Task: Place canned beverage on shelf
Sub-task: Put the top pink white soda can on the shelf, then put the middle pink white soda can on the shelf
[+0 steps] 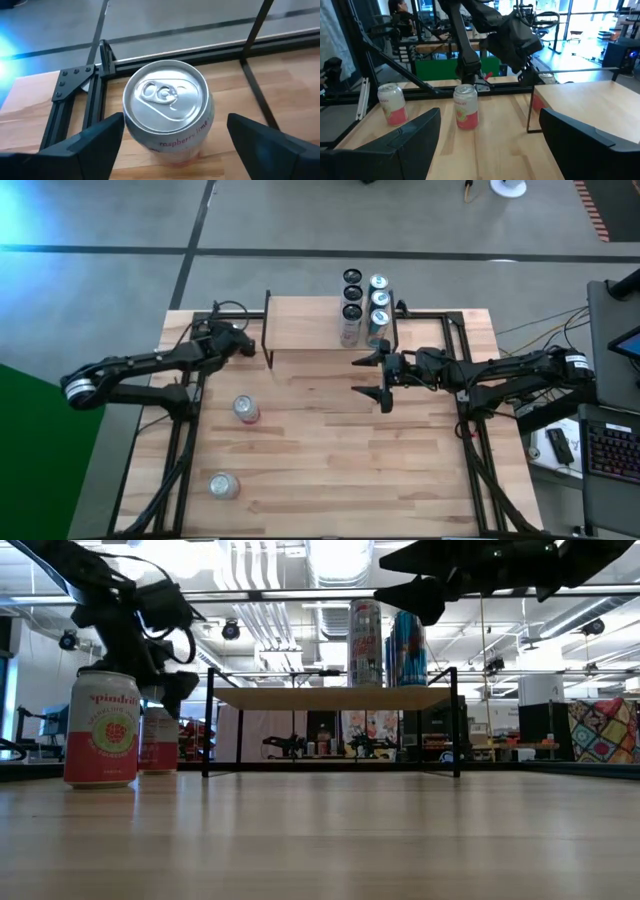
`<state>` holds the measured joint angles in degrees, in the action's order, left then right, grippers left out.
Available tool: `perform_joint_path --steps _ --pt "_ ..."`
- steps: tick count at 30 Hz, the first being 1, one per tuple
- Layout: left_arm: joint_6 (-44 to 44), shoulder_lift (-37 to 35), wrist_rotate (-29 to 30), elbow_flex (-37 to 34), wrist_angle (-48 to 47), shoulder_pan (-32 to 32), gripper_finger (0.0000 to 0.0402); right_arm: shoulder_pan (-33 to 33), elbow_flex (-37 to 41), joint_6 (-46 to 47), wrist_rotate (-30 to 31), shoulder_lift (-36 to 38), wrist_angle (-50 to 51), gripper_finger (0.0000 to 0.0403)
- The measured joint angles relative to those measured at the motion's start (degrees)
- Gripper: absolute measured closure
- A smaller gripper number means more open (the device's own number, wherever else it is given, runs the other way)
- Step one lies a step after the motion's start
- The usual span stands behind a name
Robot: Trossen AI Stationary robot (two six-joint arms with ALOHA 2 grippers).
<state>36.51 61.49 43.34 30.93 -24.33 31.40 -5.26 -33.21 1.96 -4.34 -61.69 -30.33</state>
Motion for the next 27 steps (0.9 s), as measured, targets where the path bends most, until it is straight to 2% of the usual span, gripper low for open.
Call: perform_joint_path --steps 8,13,22,27 --pt "-0.69 4.64 0.45 0.16 0.83 1.92 0.012 0.0 0.0 -0.31 -0.02 0.02 -0.02 0.0076" --pt "-1.55 4.93 0.28 0.17 0.94 2.21 0.0146 0.0 0.0 -0.54 -0.04 0.07 -0.04 0.0076" --pt "-3.46 -1.18 -1.23 -0.08 -3.56 2.18 0.0161 0.0 0.0 -1.24 -0.07 0.07 -0.04 0.0076" --pt "-5.78 -6.37 -6.73 -0.08 -5.49 1.69 0.018 0.0 0.0 -1.34 -0.22 0.06 0.15 0.0076"
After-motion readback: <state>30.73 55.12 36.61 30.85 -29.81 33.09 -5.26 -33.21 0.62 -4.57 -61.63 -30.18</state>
